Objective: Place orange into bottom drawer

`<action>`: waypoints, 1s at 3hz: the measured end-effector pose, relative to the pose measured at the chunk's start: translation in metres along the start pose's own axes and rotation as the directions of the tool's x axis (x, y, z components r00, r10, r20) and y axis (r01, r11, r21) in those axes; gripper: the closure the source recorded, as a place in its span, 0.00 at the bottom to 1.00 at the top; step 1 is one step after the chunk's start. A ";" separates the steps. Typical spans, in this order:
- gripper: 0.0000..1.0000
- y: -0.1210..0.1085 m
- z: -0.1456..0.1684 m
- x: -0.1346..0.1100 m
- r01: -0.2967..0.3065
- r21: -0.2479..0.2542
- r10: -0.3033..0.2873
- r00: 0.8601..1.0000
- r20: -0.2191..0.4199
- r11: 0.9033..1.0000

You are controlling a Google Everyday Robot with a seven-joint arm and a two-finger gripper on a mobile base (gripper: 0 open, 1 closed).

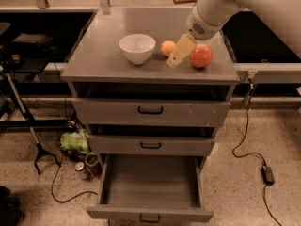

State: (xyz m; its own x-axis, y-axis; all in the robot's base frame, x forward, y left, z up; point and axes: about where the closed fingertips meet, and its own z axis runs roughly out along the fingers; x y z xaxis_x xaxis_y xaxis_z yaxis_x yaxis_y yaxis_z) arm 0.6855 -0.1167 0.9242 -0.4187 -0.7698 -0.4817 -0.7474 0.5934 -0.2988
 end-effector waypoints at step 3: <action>0.00 -0.013 0.054 -0.052 -0.086 -0.019 0.088 0.984 0.157 0.996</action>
Offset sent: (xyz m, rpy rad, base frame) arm 0.0612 0.0375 -0.0047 0.2038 -0.0995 -0.0322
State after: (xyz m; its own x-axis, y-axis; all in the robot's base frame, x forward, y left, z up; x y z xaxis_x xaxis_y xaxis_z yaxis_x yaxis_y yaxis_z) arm 0.7450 -0.0714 0.9089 -0.3967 -0.6683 -0.6293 -0.7184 0.6528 -0.2403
